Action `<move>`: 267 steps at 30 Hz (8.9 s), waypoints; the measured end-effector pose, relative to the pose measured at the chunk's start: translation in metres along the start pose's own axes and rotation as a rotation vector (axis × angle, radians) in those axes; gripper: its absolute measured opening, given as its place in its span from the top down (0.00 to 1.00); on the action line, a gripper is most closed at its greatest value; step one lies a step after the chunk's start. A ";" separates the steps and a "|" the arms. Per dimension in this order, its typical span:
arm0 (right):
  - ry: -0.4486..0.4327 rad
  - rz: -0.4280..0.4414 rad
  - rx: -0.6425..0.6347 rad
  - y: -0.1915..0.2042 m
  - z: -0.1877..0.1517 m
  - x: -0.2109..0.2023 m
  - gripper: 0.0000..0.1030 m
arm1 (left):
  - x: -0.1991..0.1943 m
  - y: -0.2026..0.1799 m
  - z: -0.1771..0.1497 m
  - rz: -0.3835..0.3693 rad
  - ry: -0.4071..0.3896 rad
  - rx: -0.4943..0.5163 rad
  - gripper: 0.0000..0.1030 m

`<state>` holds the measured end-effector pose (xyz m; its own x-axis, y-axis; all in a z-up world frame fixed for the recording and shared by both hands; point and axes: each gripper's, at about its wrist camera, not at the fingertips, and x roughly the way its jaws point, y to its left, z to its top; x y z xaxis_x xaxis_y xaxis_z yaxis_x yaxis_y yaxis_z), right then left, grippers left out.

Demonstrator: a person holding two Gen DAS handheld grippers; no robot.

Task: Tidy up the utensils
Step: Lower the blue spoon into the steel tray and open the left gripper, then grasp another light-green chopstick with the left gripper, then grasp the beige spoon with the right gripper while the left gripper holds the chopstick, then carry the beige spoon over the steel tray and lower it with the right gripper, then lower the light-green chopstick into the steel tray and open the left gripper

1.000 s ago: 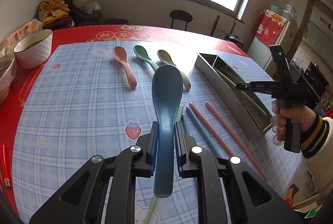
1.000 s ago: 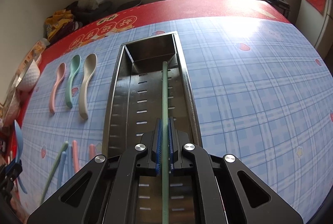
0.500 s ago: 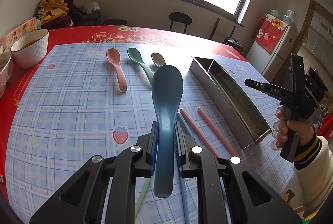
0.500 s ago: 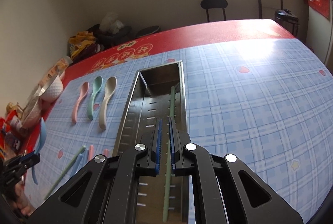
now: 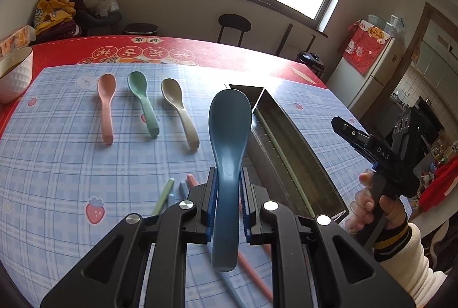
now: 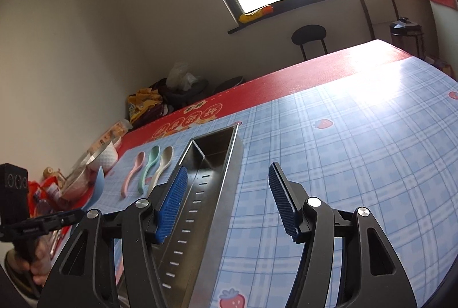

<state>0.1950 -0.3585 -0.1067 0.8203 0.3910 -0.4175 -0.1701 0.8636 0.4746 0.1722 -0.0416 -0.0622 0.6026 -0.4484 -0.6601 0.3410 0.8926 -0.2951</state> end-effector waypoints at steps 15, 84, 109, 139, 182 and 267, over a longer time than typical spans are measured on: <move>-0.014 -0.009 0.157 -0.033 -0.005 -0.006 0.44 | 0.077 -0.055 0.029 -0.001 0.062 -0.084 0.86; -0.005 -0.017 0.189 -0.035 -0.010 -0.003 0.43 | -0.030 0.077 -0.077 0.223 0.047 0.176 0.69; 0.016 -0.160 0.010 0.042 -0.049 -0.038 0.43 | -0.012 0.074 -0.085 0.188 0.117 0.217 0.90; 0.500 -0.195 -0.169 0.192 -0.005 0.179 0.66 | -0.021 0.113 -0.074 0.196 0.081 -0.019 0.95; 0.297 -0.092 -0.198 0.153 -0.004 0.075 0.86 | -0.015 0.108 -0.073 0.240 0.093 0.014 0.94; 0.075 -0.161 0.023 0.012 -0.013 0.012 0.84 | 0.116 -0.083 0.041 0.053 0.176 -0.040 0.95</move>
<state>0.1962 -0.3397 -0.1162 0.7928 0.2714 -0.5456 -0.0263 0.9097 0.4144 0.2439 -0.1697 -0.0862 0.4825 -0.3887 -0.7849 0.2814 0.9174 -0.2813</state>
